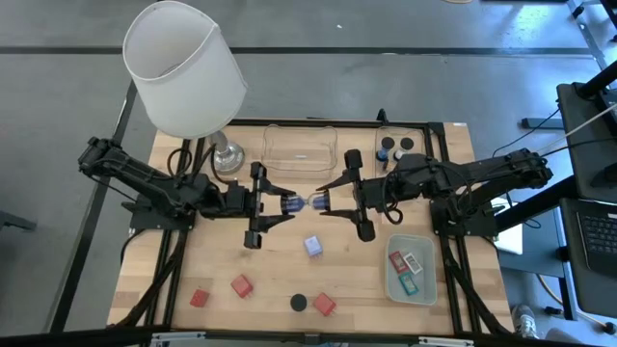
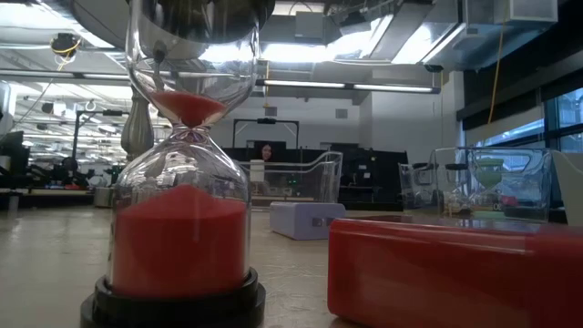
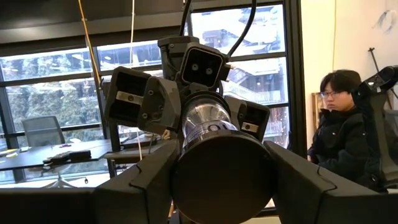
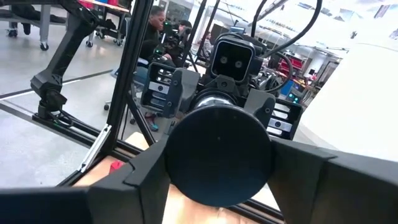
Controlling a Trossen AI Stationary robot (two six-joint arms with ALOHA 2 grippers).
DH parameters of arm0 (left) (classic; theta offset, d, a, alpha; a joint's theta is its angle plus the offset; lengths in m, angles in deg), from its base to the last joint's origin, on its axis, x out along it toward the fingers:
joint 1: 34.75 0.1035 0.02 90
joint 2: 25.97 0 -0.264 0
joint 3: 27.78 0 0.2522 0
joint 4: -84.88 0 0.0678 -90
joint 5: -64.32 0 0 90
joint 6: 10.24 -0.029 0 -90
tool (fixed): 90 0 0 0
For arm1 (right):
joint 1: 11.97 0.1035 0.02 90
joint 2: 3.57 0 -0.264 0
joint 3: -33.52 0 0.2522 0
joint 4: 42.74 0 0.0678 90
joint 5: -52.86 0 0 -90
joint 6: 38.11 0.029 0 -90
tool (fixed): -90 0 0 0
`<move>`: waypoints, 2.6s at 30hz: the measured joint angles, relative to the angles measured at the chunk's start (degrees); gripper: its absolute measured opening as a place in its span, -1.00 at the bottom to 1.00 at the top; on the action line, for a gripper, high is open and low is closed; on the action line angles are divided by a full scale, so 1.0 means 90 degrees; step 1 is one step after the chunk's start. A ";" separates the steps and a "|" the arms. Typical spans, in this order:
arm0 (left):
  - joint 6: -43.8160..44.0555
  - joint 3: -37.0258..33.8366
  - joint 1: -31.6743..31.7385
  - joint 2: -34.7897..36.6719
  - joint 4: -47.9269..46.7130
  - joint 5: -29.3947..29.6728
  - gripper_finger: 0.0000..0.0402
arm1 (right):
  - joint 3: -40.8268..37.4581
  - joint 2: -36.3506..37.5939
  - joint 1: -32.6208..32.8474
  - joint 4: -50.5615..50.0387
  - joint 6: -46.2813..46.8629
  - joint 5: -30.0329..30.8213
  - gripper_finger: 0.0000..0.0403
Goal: Pick & Place Office items
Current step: Put the violet hourglass into the right transparent bin
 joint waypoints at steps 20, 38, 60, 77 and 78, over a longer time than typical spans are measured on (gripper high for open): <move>0.0069 0.0000 -0.0005 0.0002 -0.0080 0.0054 0.03 | 0.0000 -0.0002 -0.0001 0.0076 0.0323 -0.0274 0.35; 0.0060 -0.0002 -0.0009 0.0009 -0.0043 -0.0004 0.03 | 0.0002 -0.0072 0.0000 0.0210 0.0623 -0.0252 0.19; 0.0070 -0.0002 0.0168 0.0004 -0.0052 -0.0219 0.03 | 0.0000 -0.0119 -0.0002 0.0216 0.0992 -0.0245 0.17; 0.0353 0.0000 0.0175 0.0007 -0.0008 -0.0058 0.44 | 0.0000 -0.0119 0.0000 0.0062 0.1357 0.0383 0.04; 0.0368 0.0000 0.0174 0.0007 -0.0027 0.0059 0.49 | 0.0000 -0.0119 0.0002 0.0014 0.1357 0.0552 0.04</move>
